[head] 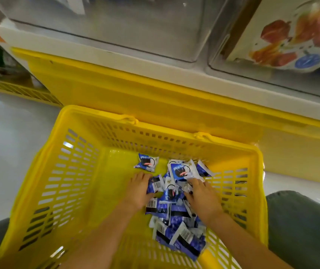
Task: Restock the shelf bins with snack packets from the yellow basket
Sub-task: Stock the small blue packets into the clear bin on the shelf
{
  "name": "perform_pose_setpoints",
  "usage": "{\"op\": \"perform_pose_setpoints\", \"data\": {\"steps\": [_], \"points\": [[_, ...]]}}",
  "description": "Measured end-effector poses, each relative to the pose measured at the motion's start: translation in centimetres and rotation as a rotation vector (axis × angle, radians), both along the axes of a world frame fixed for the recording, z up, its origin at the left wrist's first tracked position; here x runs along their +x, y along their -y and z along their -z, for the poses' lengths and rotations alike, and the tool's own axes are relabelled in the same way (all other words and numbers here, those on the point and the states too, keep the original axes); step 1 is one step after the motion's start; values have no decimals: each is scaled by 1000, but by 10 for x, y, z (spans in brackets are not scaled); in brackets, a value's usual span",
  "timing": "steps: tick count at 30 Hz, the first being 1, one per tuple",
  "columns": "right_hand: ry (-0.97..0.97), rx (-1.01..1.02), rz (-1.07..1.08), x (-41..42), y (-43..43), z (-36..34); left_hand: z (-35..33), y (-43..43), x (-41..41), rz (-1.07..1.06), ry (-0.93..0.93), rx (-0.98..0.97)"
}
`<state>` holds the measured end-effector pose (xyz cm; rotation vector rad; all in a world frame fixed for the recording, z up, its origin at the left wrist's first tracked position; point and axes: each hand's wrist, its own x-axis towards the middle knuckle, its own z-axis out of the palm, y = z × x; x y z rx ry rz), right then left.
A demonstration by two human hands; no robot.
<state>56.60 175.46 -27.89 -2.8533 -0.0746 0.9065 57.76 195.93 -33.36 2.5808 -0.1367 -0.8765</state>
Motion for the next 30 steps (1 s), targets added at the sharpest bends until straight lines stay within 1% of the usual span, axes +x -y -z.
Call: {"op": "perform_pose_setpoints", "data": {"steps": [3,5,7,9,11,13,15,19,21,23,25,27,30], "points": [[30,73,95,0,-1,-2,6,5,-8,-39,5,64],[33,122,126,1,-2,-5,5,5,-12,-101,-17,68],[31,181,144,2,-4,-11,2,0,-15,-193,-108,32],[19,245,192,3,-6,-20,-5,-8,-17,-236,-211,5],[-1,331,271,3,-9,-33,-15,-15,-19,-271,-254,-18],[12,393,271,2,-14,-47,-30,-16,-18,-425,-243,-136],[72,414,247,-1,-21,-60,-51,-9,-16,-603,-214,-288],[227,439,273,-7,-41,-84,-96,12,-19,-761,-193,-648],[250,495,238,-11,-53,-98,-119,21,-24,-838,-229,-828],[265,533,143,-18,-59,-112,-141,24,-25,-943,-319,-978],[310,556,57,-24,-60,-126,-159,18,-22,-964,-412,-1148],[368,618,58,-27,-56,-141,-178,10,-19,-904,-429,-1223],[427,710,108,-28,-52,-167,-203,4,-19,-752,-256,-1160]]}}
